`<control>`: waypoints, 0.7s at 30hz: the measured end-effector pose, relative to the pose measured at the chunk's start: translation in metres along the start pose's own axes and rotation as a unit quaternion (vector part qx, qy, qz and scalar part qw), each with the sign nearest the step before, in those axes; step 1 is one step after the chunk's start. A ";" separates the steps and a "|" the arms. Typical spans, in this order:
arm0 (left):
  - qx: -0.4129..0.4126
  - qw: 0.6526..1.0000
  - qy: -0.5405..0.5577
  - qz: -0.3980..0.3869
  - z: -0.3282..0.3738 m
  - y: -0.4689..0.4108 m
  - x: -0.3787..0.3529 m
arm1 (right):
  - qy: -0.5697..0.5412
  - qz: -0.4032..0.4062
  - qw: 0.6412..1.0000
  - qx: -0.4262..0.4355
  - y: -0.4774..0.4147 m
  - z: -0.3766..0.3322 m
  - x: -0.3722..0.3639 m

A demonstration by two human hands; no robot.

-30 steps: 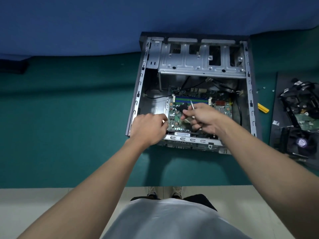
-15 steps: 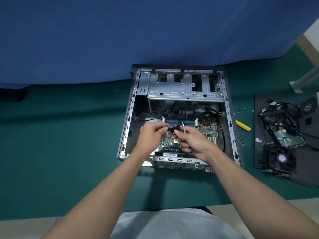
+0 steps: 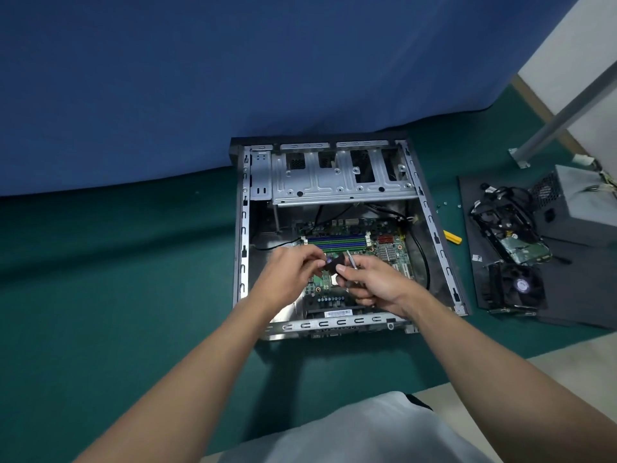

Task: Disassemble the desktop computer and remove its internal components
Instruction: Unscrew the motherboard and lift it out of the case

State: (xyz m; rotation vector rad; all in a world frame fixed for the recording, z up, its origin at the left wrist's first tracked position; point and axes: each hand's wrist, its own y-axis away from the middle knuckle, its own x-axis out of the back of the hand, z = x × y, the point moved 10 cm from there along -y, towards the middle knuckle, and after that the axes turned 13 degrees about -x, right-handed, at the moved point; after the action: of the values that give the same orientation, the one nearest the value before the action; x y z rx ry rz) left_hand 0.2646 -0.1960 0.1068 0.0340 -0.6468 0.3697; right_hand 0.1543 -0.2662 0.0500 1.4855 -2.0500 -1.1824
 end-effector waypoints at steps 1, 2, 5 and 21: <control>-0.015 1.000 -0.013 -0.017 0.002 -0.001 -0.001 | 0.000 0.000 1.000 0.000 0.000 -0.001 0.000; -0.030 0.999 -0.024 -0.034 0.004 -0.001 -0.003 | 0.001 0.001 1.000 0.000 0.001 -0.001 -0.001; -0.074 0.991 -0.076 -0.084 0.007 -0.001 -0.009 | 0.007 0.007 1.000 -0.001 0.000 -0.001 -0.001; -0.055 0.973 -0.123 -0.188 0.016 0.000 -0.025 | -0.005 -0.013 1.000 0.001 -0.004 0.006 0.008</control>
State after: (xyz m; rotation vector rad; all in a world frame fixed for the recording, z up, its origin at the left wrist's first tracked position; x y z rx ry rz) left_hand 0.2371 -0.2062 0.1050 0.0958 -0.8864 -0.0389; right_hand 0.1496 -0.2710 0.0422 1.5140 -2.0447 -1.2007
